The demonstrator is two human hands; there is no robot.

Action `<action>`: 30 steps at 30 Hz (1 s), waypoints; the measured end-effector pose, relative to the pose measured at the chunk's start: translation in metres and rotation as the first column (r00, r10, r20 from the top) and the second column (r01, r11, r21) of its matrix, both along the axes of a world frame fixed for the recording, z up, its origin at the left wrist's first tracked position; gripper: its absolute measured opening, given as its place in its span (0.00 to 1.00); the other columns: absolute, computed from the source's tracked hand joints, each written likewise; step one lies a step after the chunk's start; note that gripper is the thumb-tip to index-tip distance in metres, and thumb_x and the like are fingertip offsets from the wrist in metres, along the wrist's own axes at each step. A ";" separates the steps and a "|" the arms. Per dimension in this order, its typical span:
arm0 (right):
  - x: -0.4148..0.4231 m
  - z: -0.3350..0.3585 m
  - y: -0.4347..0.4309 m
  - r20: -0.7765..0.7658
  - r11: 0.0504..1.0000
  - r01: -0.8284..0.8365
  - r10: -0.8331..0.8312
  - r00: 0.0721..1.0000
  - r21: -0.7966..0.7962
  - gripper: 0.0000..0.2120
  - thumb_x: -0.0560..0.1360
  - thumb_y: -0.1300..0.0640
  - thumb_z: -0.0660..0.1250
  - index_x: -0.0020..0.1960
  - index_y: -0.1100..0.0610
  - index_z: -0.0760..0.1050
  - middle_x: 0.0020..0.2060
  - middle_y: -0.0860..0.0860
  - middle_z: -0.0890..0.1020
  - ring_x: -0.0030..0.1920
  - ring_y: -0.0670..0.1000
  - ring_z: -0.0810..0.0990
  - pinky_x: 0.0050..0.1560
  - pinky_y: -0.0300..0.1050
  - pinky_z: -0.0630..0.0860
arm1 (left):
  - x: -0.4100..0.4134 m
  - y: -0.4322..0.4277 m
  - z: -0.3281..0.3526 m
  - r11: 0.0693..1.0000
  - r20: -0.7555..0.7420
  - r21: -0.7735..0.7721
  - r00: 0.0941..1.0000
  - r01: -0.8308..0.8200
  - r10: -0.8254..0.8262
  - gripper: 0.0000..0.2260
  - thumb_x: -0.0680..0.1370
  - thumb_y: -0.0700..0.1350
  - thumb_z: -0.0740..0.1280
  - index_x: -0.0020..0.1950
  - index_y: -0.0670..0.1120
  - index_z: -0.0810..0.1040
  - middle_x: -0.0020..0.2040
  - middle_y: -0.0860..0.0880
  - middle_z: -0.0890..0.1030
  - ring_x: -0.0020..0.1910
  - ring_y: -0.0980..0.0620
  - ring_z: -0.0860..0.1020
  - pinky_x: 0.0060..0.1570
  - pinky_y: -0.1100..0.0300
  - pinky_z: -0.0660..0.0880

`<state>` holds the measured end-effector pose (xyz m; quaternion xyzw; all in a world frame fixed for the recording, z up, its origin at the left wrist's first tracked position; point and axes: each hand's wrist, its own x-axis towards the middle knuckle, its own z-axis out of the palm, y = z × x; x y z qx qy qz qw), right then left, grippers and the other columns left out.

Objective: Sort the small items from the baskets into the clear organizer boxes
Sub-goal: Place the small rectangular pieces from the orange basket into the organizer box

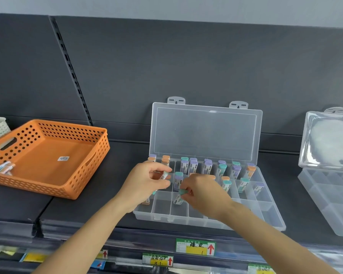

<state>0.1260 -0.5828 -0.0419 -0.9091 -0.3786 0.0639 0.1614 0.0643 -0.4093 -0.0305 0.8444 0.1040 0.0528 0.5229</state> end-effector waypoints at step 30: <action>0.002 0.018 -0.011 0.008 0.999 0.014 -0.014 1.000 0.045 0.17 0.78 0.52 0.64 0.66 0.52 0.73 0.61 0.51 0.78 0.56 0.53 0.80 0.56 0.41 0.77 | -0.006 -0.003 -0.004 0.644 -0.113 0.736 0.976 0.207 -0.184 0.20 0.76 0.53 0.68 0.67 0.54 0.72 0.64 0.58 0.72 0.65 0.56 0.67 0.67 0.56 0.59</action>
